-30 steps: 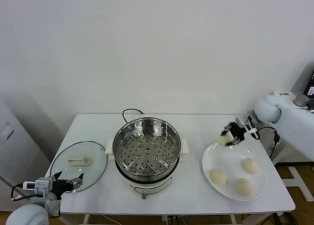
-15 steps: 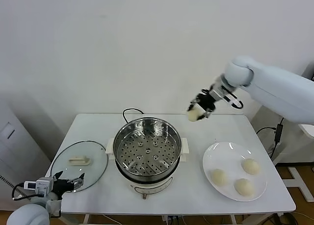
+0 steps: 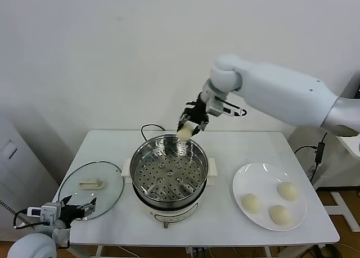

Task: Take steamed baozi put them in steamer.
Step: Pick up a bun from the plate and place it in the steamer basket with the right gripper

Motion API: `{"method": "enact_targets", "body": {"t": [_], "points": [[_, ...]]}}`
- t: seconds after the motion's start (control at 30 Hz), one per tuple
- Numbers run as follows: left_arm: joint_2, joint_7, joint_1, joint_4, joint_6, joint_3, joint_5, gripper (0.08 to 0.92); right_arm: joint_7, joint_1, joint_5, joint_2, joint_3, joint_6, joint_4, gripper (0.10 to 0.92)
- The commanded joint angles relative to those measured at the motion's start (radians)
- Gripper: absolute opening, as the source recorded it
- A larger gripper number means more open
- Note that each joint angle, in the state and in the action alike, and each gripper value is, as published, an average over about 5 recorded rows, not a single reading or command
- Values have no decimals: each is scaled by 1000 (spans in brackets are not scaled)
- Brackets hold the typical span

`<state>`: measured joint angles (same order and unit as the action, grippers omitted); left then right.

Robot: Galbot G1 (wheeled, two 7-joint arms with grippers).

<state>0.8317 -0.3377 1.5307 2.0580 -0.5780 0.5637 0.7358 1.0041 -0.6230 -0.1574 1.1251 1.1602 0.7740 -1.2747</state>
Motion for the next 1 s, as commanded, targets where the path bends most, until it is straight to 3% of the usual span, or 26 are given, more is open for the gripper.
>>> {"method": "enact_targets", "body": {"t": [0.03,0.43,1.0], "points": [[-1,-1,1,1,1,1,0,823,-30,86,-271,65,-47,99,-20,509],[1,-2,7,3,4,7,0,823,-43,221,-414,88,-105,99,16,509],[2,-2,6,1,5,8,0,823,-45,297,-447,119,-125,99,52,509]]}}
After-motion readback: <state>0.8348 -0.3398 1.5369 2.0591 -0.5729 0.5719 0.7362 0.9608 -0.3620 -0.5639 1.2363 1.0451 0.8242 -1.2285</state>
